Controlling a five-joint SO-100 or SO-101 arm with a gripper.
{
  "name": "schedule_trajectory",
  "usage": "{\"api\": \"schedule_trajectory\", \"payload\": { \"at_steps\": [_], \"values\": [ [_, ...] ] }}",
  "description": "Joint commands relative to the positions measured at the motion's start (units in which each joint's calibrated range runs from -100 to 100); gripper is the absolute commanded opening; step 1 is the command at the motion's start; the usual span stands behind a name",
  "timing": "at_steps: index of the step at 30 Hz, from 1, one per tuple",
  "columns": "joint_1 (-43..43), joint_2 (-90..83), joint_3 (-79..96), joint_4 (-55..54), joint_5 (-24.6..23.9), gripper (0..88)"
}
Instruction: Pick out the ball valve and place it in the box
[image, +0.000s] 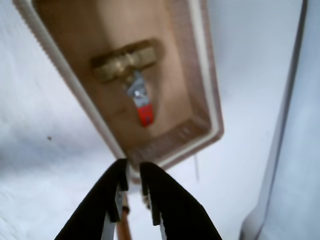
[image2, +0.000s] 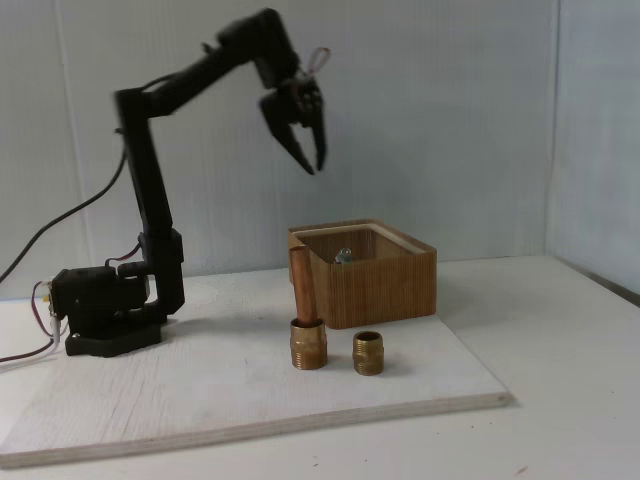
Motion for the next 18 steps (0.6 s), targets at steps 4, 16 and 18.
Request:
{"api": "schedule_trajectory", "payload": {
  "at_steps": [4,16,18],
  "values": [
    [-3.5,-25.6,22.2,-4.1,0.3,0.8],
    [-3.3,-45.2,59.8,-23.3,4.9,0.8],
    [-3.3,-46.5,63.7,-24.7,4.9,0.8]
  ]
}}
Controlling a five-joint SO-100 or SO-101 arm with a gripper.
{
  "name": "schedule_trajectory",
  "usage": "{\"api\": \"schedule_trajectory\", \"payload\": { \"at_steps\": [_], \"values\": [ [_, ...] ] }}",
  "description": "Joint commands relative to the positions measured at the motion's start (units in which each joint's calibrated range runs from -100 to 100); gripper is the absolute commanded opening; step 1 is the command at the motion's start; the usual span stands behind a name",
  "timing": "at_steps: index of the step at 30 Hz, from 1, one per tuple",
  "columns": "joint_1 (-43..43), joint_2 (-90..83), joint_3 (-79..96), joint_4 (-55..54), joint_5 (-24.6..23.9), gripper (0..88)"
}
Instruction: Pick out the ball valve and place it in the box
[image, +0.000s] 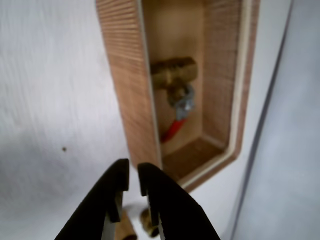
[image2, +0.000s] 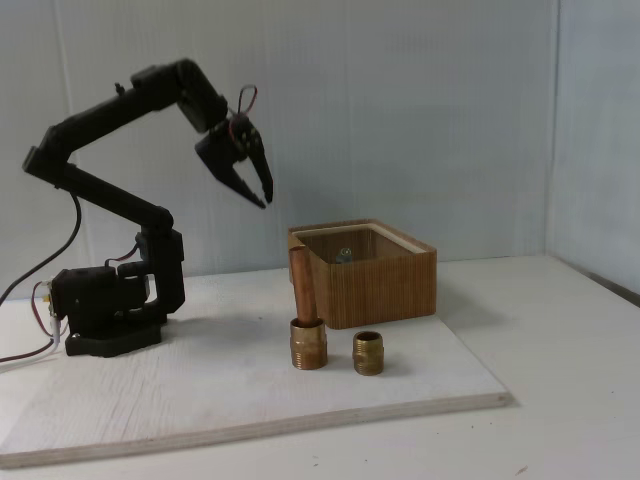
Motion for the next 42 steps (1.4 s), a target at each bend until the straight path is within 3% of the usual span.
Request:
{"api": "schedule_trajectory", "payload": {
  "at_steps": [1,8,16,28,42],
  "values": [
    [0.3,-2.7,5.1,-3.0,0.5,0.8],
    [0.3,-6.6,13.2,-4.0,0.5,0.8],
    [0.3,-10.1,29.2,-16.6,1.5,0.8],
    [0.3,-19.3,41.4,-24.3,3.9,0.8],
    [1.3,-43.9,49.3,-14.7,3.8,0.8]
  ]
}}
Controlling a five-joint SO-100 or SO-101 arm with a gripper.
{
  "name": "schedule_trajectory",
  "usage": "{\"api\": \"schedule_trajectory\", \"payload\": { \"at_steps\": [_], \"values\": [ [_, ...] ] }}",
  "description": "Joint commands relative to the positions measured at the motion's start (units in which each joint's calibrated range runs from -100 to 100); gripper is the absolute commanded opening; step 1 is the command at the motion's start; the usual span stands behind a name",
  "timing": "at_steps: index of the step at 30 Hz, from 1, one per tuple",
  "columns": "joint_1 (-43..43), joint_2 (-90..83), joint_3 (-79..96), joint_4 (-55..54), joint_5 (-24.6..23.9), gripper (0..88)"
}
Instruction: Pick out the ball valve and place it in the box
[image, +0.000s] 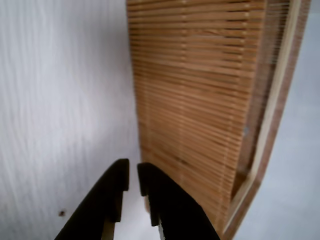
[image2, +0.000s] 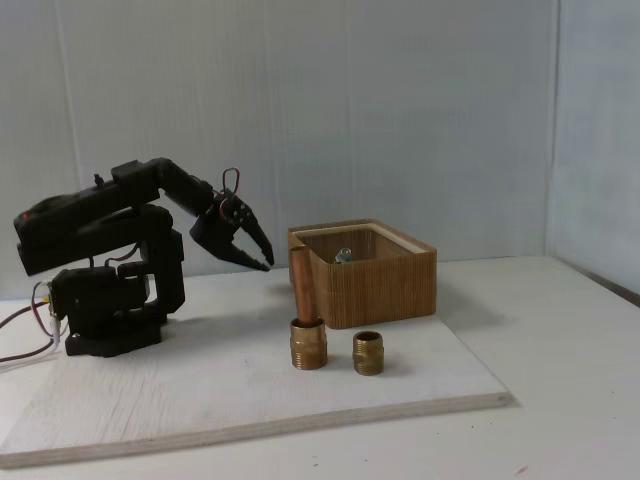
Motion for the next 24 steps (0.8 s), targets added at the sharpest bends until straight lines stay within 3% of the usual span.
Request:
{"api": "schedule_trajectory", "payload": {
  "at_steps": [1,7,24],
  "values": [
    [1.2,-1.4,-0.5,1.9,0.1,0.8],
    [7.5,-1.2,-0.3,4.9,0.1,0.8],
    [8.5,-1.2,5.2,7.3,0.2,0.8]
  ]
}}
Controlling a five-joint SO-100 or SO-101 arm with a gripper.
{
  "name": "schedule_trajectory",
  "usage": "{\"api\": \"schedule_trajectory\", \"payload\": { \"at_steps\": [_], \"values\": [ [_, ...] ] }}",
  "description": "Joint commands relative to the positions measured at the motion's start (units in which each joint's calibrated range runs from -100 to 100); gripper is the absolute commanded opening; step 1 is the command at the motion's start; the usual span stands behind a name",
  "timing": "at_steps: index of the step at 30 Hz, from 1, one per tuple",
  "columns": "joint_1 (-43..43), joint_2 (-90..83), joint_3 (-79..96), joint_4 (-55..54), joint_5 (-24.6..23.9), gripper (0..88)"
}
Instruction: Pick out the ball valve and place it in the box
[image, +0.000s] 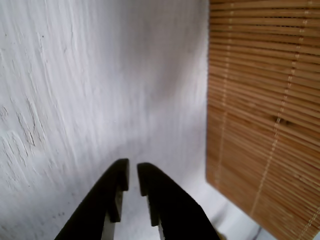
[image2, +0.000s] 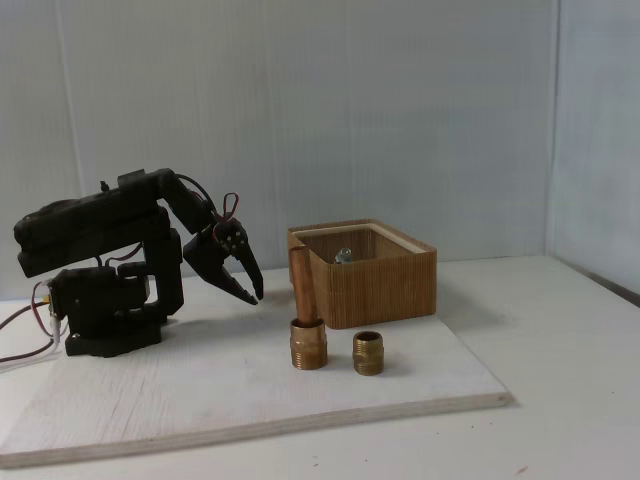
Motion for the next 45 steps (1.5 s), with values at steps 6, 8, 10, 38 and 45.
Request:
{"api": "schedule_trajectory", "payload": {
  "at_steps": [6,8,10,38,45],
  "values": [
    [5.1,-0.4,0.4,0.0,0.2,0.8],
    [6.4,-0.4,0.4,0.0,0.2,0.9],
    [7.7,-0.4,0.4,0.0,0.2,0.9],
    [26.1,0.3,0.4,-2.5,5.2,0.9],
    [26.0,0.3,0.4,-2.5,5.2,0.9]
  ]
}}
